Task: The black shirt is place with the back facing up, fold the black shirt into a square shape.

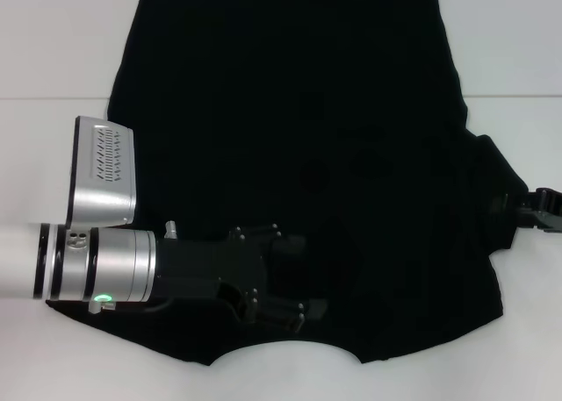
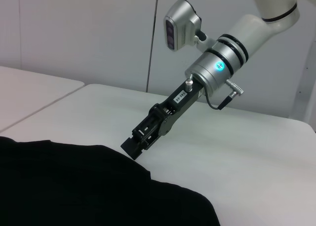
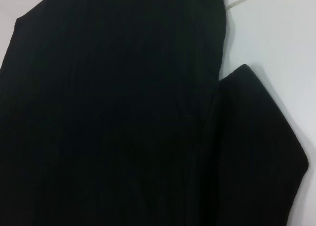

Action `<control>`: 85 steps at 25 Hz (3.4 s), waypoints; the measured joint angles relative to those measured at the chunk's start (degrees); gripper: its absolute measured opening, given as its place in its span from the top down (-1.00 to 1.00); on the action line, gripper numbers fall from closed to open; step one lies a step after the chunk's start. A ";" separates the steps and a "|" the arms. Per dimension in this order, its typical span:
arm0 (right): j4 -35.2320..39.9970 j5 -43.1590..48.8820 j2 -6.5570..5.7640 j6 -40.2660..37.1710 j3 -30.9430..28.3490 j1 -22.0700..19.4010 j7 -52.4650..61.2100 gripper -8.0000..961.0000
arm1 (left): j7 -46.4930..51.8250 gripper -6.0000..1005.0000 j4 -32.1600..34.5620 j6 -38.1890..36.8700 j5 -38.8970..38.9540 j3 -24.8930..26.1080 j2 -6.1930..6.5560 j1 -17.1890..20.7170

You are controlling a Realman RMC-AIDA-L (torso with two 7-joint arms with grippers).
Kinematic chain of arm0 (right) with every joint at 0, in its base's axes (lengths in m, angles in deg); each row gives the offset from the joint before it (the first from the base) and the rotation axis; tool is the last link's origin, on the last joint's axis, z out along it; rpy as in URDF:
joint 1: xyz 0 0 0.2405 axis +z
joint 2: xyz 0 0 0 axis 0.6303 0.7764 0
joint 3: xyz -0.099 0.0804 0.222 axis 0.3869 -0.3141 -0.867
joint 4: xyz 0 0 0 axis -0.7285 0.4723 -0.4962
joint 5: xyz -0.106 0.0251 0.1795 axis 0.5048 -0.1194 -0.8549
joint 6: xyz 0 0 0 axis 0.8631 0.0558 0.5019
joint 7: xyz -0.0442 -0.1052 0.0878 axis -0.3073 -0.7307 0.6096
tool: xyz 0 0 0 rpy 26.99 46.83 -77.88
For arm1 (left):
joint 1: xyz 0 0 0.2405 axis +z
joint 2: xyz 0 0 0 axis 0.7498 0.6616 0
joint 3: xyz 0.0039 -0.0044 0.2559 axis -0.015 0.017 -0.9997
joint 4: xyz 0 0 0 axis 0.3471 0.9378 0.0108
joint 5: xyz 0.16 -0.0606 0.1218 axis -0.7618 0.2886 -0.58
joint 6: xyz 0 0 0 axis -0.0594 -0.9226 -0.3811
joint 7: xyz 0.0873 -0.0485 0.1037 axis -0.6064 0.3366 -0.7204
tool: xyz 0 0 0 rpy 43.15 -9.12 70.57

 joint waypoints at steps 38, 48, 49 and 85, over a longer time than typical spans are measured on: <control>-0.09 2.18 1.86 4.24 0.25 -0.12 -0.12 0.79 | 0.01 -0.90 -0.09 0.91 -0.08 0.33 0.10 0.07; 0.80 -1.03 1.90 5.51 -5.99 -2.98 -5.45 0.97 | 0.24 -0.88 -0.16 0.77 0.22 0.34 0.00 0.09; 0.80 -1.03 1.90 5.51 -5.99 -2.98 -5.45 0.96 | 0.25 -0.87 -0.17 0.63 0.24 0.34 0.00 0.10; -0.03 -5.73 2.63 9.51 -12.35 -3.40 -17.33 0.85 | 0.53 -0.86 -0.22 0.63 0.45 0.16 -0.09 -0.52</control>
